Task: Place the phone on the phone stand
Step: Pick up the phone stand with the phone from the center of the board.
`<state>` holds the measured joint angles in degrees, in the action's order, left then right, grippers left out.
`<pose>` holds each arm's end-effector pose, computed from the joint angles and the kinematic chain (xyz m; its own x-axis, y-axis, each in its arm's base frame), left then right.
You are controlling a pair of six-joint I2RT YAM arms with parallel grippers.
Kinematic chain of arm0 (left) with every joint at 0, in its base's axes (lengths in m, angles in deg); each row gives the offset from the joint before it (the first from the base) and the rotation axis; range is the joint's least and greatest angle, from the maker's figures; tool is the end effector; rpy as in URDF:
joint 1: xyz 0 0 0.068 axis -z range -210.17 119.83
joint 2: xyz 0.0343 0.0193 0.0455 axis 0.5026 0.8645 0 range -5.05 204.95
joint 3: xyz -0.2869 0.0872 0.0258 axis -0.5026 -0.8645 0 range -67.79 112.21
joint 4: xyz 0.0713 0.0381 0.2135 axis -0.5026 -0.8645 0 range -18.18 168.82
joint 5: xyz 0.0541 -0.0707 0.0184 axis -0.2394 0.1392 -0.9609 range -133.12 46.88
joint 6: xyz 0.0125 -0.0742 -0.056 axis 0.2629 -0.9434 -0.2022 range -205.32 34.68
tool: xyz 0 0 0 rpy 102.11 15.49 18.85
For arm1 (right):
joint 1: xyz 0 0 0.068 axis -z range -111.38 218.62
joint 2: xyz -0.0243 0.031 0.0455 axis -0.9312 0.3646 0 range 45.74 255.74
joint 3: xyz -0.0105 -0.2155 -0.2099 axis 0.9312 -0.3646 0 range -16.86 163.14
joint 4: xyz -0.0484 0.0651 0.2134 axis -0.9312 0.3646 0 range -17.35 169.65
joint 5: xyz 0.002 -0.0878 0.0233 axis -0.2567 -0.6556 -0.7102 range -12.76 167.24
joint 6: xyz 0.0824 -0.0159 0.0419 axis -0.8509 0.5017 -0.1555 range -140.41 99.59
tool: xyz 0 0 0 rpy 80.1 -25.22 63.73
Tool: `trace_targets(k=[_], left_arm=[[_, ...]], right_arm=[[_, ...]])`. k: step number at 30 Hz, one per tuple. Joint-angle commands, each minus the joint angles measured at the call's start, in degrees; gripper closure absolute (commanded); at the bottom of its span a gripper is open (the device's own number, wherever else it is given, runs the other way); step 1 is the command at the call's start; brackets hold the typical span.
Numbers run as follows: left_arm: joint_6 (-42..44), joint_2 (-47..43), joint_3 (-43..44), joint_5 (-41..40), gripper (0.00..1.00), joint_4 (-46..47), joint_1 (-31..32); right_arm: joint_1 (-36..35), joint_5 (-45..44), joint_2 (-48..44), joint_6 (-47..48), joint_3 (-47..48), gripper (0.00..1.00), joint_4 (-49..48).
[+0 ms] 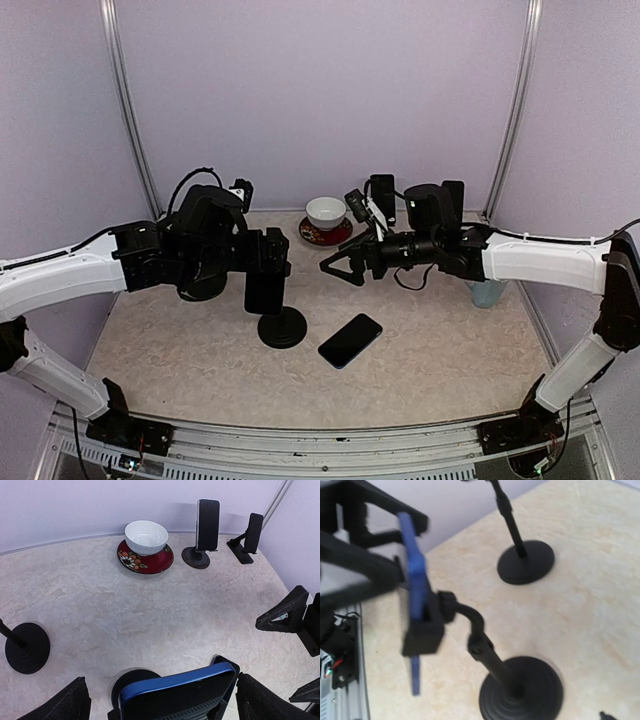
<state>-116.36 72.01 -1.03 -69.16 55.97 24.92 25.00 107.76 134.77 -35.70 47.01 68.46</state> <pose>0.2001 -0.2220 0.3386 -0.5395 -0.0364 -0.8412 0.2896 0.9301 -0.2260 0.2360 0.2844 0.3194 -0.4971 -0.1600 -0.8528 -0.8361 0.3510 0.4216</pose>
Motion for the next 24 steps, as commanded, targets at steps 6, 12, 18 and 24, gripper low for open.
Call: trace_targets(k=[6,12,18,24], left_arm=[[0.2,2.9,4.1,-2.5,0.01,-2.6,1.0],[0.3,5.2,6.9,-5.4,0.01,-5.4,2.2],[0.4,7.9,10.6,-10.0,0.03,-9.0,3.9],[-0.4,11.0,14.3,-16.1,0.08,-13.7,6.1]], right_arm=[[2.3,-1.0,-4.1,-0.3,-4.5,0.0,-1.1],[3.4,-0.9,-5.7,-0.2,-6.4,0.0,-1.6],[3.9,-0.7,-6.2,-0.2,-7.6,0.0,-2.1],[4.3,-0.3,-6.3,-0.3,-8.2,0.0,-2.6]])
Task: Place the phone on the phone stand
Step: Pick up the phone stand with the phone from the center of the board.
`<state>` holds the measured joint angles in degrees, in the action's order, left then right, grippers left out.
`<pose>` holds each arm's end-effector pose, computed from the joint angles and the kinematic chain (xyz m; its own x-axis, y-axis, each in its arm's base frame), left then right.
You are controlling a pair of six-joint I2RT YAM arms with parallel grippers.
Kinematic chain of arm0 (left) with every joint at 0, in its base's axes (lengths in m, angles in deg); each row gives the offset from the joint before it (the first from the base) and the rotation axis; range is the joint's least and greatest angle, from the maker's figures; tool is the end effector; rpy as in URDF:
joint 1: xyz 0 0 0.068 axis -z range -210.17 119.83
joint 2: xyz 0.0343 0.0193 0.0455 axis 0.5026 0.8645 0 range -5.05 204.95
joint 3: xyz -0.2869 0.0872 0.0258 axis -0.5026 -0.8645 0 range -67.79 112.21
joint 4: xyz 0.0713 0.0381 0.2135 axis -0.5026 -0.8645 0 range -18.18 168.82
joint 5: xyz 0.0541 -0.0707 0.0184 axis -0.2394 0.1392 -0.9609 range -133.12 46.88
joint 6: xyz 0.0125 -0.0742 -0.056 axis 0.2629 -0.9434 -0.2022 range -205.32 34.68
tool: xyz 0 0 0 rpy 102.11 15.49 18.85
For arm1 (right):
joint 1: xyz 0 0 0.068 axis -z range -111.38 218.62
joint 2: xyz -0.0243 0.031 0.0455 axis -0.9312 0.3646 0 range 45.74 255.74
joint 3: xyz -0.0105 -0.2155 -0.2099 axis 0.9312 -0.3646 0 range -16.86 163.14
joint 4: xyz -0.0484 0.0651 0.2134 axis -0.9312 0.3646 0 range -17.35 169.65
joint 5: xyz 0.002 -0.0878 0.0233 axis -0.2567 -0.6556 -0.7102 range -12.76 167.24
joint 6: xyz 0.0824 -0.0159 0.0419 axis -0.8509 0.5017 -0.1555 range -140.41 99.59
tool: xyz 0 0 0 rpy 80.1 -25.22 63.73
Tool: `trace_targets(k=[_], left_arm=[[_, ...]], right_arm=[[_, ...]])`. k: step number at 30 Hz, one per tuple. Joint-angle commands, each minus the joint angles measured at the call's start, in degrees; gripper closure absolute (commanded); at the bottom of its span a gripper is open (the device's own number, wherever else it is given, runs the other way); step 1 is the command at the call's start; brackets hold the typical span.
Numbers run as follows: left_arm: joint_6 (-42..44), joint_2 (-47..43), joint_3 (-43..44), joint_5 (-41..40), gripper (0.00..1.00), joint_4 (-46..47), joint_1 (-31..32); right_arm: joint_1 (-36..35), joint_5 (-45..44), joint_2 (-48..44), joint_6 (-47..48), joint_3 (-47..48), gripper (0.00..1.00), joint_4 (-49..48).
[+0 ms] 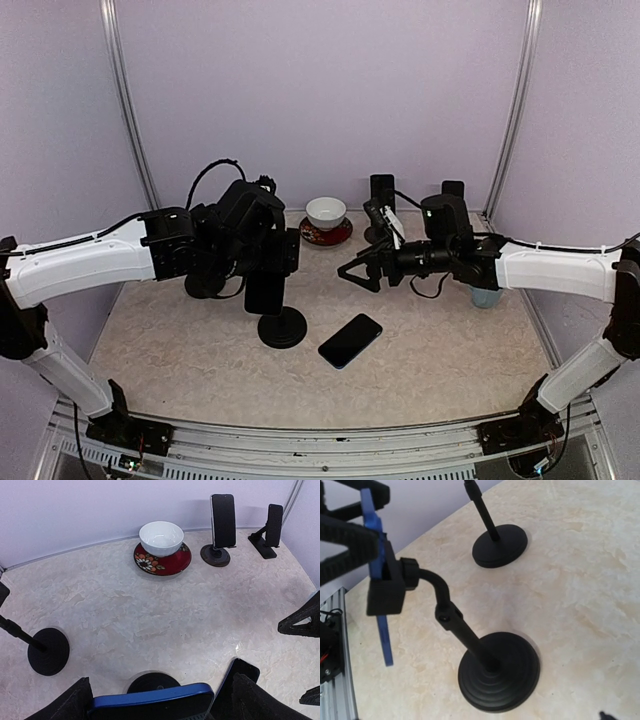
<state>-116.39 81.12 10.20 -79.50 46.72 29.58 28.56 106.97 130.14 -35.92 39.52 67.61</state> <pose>0.2067 -0.2551 0.3436 -0.5202 0.0673 -0.8514 0.2323 0.9705 -0.0653 0.2332 0.2510 0.3023 -0.5308 -0.1430 -0.8353 -0.7954 0.4244 0.4327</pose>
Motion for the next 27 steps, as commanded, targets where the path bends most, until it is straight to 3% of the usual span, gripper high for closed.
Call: trace_targets(k=[1,10,16,21,27], left_arm=[[-0.4,2.2,3.4,-6.3,0.09,-4.9,1.7],[-1.3,2.5,3.7,-8.1,0.15,-5.8,2.0],[-0.9,2.7,3.8,-8.2,0.25,-5.6,2.0],[-0.9,3.2,3.7,-7.9,0.25,-5.5,2.0],[-0.7,3.0,3.5,-7.9,0.41,-5.3,1.7]], right_arm=[[0.8,0.5,-1.8,0.0,-0.8,0.0,-1.8],[1.1,1.3,-1.8,-0.2,-1.4,0.0,-2.4],[1.2,1.5,-1.9,-0.4,-1.5,0.0,-2.7],[1.3,1.6,-2.0,-0.5,-1.6,0.0,-2.7],[1.3,1.6,-2.0,-0.6,-1.6,0.0,-2.8]])
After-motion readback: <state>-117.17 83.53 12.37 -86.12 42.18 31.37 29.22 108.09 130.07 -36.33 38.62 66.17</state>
